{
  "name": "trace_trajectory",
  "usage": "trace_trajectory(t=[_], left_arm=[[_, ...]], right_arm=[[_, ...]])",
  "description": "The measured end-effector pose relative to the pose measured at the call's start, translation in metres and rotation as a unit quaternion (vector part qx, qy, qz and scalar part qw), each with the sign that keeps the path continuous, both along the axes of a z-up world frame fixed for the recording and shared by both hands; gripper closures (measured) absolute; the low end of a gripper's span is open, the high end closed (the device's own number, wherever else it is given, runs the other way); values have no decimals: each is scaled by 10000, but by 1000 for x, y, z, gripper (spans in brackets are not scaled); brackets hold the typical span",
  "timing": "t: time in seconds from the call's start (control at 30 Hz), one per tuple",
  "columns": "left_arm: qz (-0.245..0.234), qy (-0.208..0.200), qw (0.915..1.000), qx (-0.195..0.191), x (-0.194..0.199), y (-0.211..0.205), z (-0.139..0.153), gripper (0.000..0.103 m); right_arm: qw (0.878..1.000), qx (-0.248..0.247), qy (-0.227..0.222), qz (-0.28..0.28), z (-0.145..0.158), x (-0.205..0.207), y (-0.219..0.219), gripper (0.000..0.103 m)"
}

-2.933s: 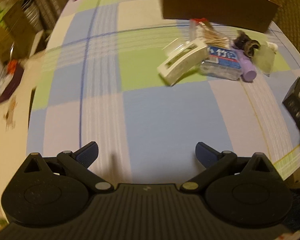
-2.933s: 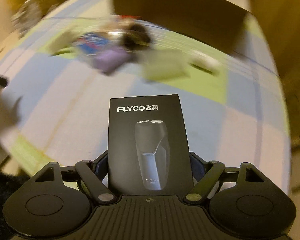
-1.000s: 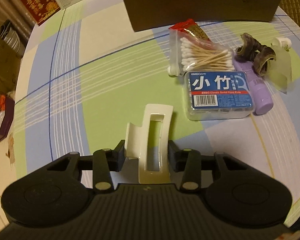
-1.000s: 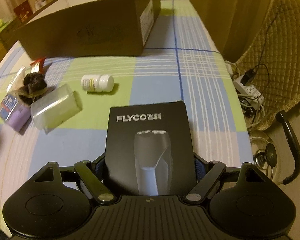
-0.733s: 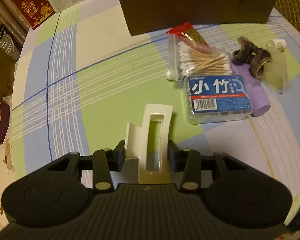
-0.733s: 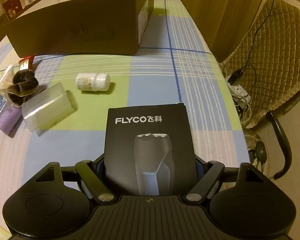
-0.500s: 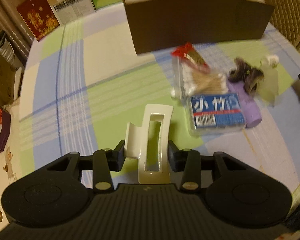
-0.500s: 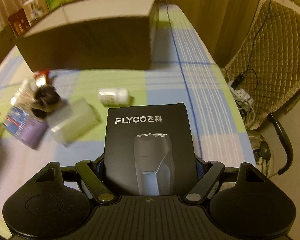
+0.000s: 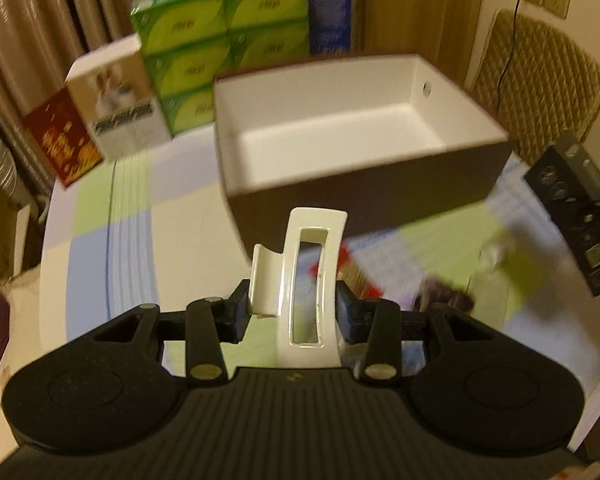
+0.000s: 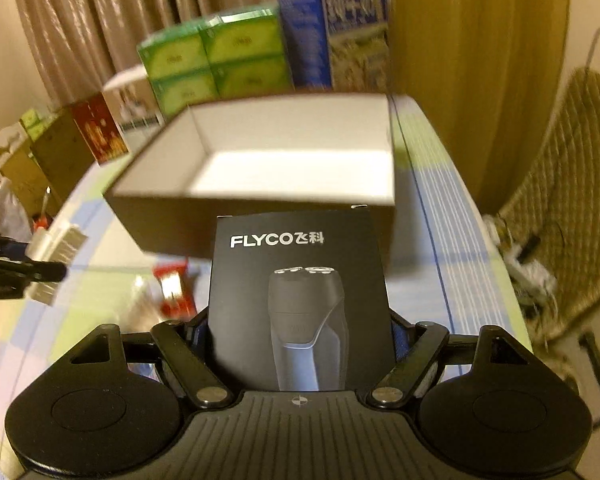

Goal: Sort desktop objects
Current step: 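Carry the white clip and FLYCO box over the brown cardboard box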

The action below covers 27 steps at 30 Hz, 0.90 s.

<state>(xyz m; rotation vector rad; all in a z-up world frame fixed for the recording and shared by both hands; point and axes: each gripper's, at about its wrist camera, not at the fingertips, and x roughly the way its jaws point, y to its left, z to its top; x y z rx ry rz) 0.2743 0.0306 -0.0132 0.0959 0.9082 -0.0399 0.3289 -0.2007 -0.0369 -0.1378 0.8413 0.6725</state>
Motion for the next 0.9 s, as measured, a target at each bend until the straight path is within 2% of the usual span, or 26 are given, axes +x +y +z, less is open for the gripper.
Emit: trace_trajectory(t=[0.23,0.47,0.67,0.9], left_arm=[[-31,-232,9997,-78,57,-19,15,65],[151,-195,9997,-45,121,-17,10,65],[359,59,9993,94,177,-15,-4,65],[570,416,9972,245,234,-4,-34,65]], right_arm=[[9996,96,-224,108,22,44,35,26],[9998,59,-183,-51,23,104,68,26],[9993,-144,-8,-357,8,158,94,26],[9969,-436,270,-601,-24,209,120,26]])
